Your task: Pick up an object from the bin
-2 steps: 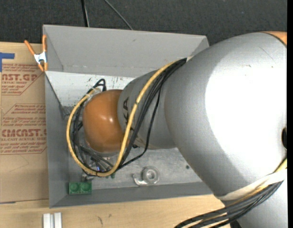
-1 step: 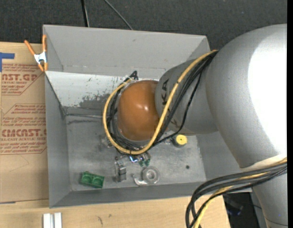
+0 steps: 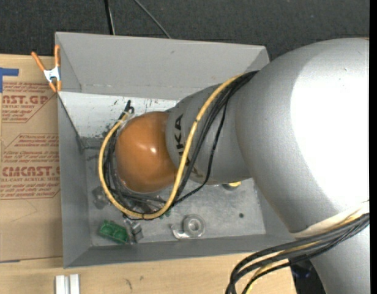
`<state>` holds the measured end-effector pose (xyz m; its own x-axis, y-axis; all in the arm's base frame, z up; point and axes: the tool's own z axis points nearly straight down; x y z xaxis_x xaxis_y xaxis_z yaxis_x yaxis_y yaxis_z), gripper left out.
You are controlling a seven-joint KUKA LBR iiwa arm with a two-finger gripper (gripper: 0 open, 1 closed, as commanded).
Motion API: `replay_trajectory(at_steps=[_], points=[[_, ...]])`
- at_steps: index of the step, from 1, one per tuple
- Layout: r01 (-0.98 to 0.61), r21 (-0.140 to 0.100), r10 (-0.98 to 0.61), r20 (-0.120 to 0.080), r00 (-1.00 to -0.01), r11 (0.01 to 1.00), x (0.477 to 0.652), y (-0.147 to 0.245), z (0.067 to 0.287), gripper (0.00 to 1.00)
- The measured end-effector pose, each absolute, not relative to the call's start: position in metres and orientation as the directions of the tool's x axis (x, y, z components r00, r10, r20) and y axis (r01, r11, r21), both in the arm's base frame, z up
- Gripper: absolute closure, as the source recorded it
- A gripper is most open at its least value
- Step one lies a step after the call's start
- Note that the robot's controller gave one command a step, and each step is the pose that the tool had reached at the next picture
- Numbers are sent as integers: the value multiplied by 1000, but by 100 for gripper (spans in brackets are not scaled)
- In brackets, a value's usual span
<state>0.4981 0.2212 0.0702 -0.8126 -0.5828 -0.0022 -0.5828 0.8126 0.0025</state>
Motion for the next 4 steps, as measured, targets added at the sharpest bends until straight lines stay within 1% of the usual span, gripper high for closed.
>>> replay_trajectory(at_steps=[1,2,3,4], points=[[-580,2,-580,-1,-815,815,499,219,70,100],[-817,-4,-817,-10,-577,577,501,247,245,100],[-729,4,-729,4,-684,684,504,240,136,100],[-730,2,-730,-2,-684,684,505,240,140,0]])
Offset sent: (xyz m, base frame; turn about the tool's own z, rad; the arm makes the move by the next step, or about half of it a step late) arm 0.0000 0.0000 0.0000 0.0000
